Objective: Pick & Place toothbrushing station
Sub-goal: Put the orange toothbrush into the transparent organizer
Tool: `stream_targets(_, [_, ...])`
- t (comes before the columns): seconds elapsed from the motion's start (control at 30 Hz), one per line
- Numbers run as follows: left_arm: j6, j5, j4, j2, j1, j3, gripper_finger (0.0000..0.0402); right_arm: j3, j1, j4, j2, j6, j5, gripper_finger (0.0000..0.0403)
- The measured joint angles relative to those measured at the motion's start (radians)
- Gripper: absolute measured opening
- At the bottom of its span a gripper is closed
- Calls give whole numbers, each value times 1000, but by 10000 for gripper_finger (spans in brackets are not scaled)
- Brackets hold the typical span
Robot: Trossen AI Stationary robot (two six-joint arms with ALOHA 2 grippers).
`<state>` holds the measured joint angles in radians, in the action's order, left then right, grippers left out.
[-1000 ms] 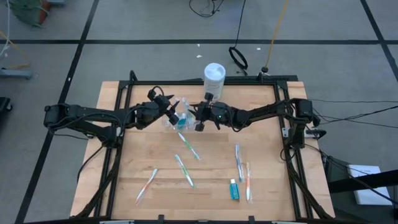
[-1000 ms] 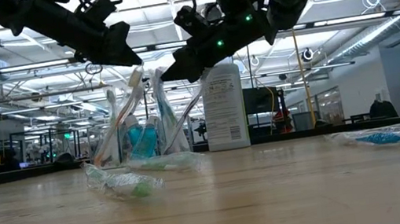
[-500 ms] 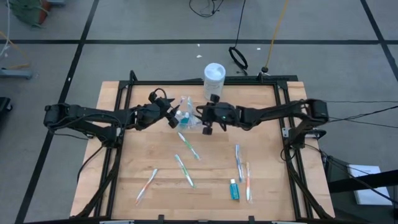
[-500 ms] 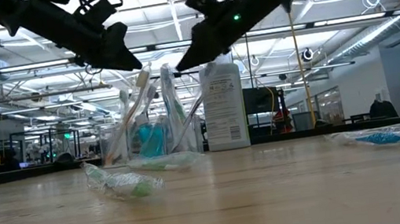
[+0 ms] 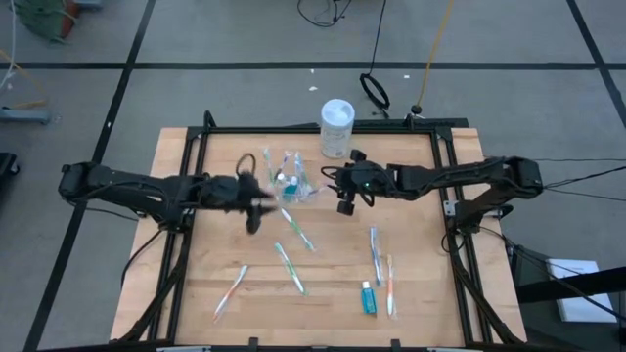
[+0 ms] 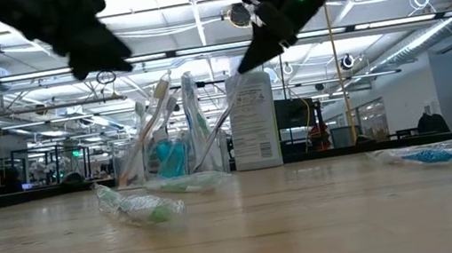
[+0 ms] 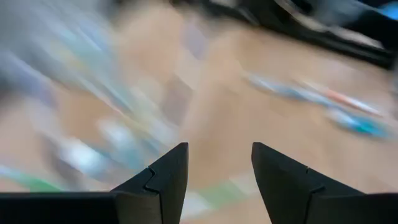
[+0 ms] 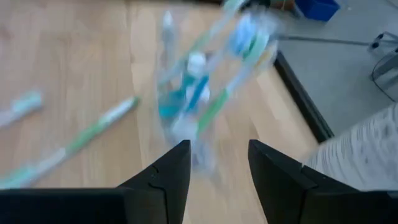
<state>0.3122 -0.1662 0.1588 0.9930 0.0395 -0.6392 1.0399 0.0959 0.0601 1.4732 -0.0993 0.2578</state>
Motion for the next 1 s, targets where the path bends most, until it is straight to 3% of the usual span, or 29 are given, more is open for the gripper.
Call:
stream_targets(0.1, [217,195,135,2,48,0,184,-30,0,-5,-5,-42,0,151])
stream_targets(0.17, [372,258,222,18,92,0,184,-53,0,-2,-5,-61,0,152])
stream_targets(0.3, [671,263,414,83,212,2,184,-107,0,-2,-5,-95,0,155])
stream_targets(0.5, [1010,268,459,226,396,1,184,-173,0,6,-20,-259,2,153])
stream_targets(0.63, [1152,274,424,304,491,0,184,-172,0,3,-44,-401,3,155])
stream_targets(0.73, [1224,273,366,360,537,1,184,-171,2,-44,-55,-415,3,155])
stream_targets(1.0, [1244,249,285,482,602,-4,182,-172,2,-89,-61,-418,3,158])
